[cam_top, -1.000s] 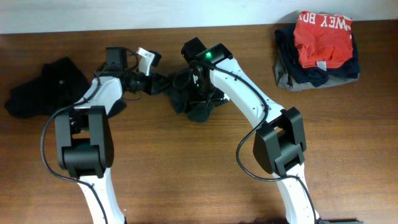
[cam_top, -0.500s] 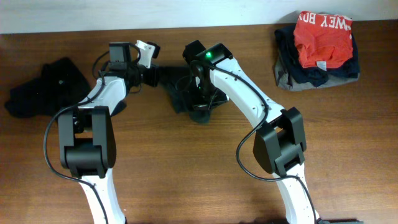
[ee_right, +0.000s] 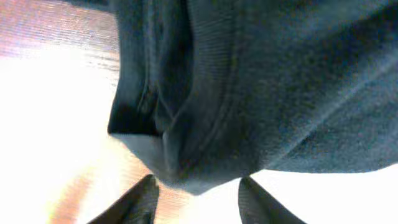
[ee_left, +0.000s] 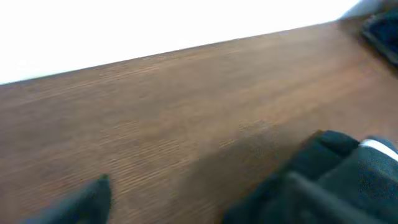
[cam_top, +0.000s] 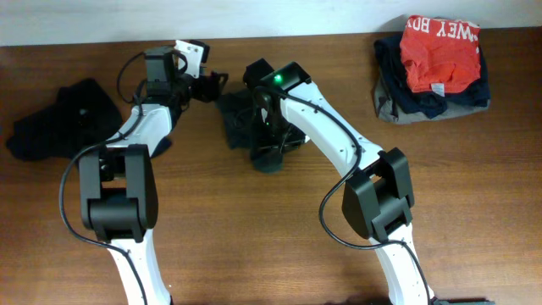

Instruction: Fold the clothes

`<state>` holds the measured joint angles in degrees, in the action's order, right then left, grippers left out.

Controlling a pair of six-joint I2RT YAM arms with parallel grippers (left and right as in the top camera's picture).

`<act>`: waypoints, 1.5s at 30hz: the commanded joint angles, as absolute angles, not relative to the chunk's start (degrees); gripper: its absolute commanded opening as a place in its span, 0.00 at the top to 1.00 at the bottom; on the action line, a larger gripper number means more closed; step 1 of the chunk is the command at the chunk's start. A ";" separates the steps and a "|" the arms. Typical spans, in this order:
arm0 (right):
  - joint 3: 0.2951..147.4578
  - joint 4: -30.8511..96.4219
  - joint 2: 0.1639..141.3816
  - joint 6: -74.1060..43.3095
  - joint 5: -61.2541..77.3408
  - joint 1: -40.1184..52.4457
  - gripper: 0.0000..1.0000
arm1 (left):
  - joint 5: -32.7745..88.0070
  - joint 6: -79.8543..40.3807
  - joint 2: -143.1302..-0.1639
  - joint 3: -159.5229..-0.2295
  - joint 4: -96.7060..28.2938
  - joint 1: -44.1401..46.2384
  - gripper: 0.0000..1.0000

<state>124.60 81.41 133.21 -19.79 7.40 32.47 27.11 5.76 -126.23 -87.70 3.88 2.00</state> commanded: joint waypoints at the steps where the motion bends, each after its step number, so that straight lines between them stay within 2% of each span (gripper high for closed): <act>1: 126.39 81.58 132.22 -16.93 9.32 32.86 0.50 | 25.87 -0.16 -127.33 -89.25 3.95 0.21 0.07; 4: 129.32 81.67 131.15 -15.92 9.34 32.64 0.50 | 32.40 -2.39 -126.65 -89.78 2.72 -1.83 0.07; 7: 132.70 81.67 130.85 -15.18 6.68 31.48 0.40 | 39.07 -2.35 -125.93 -89.82 -1.23 -3.42 0.07; 9: 133.82 81.36 130.85 -14.06 5.06 30.06 0.37 | 41.04 -1.63 -125.86 -89.82 -5.76 -3.92 0.07; 16: 133.84 81.56 130.87 -10.28 8.23 22.83 0.36 | 40.25 11.07 -125.86 -89.82 -24.73 -3.40 0.07; 22: 133.21 82.35 130.87 -7.27 12.51 21.43 0.34 | 40.10 10.52 -125.36 -91.24 -26.20 -5.37 0.07; 24: 131.31 81.41 130.87 -7.81 11.51 22.59 0.43 | 41.23 6.28 -124.07 -93.78 -26.26 -8.49 0.07; 25: 130.19 80.58 130.89 -8.86 11.51 22.85 0.56 | 42.26 5.48 -123.35 -94.54 -26.33 -9.61 0.07; 26: 128.75 79.37 130.98 -10.20 11.57 22.87 0.86 | 43.44 5.41 -122.50 -95.20 -26.50 -10.68 0.07; 27: 127.44 78.22 130.98 -11.46 11.62 22.92 0.96 | 44.23 5.41 -121.64 -95.59 -26.68 -11.60 0.07; 32: 118.76 69.82 130.98 -12.75 17.65 23.05 0.96 | 43.62 5.50 -117.34 -95.77 -28.84 -14.39 0.06; 37: 108.90 61.30 131.44 -10.70 17.78 23.31 0.96 | 43.53 5.48 -116.38 -95.77 -29.45 -15.18 0.05; 45: 106.30 57.21 132.60 -6.55 16.64 20.93 0.94 | 43.51 5.48 -116.38 -95.77 -29.89 -15.11 0.05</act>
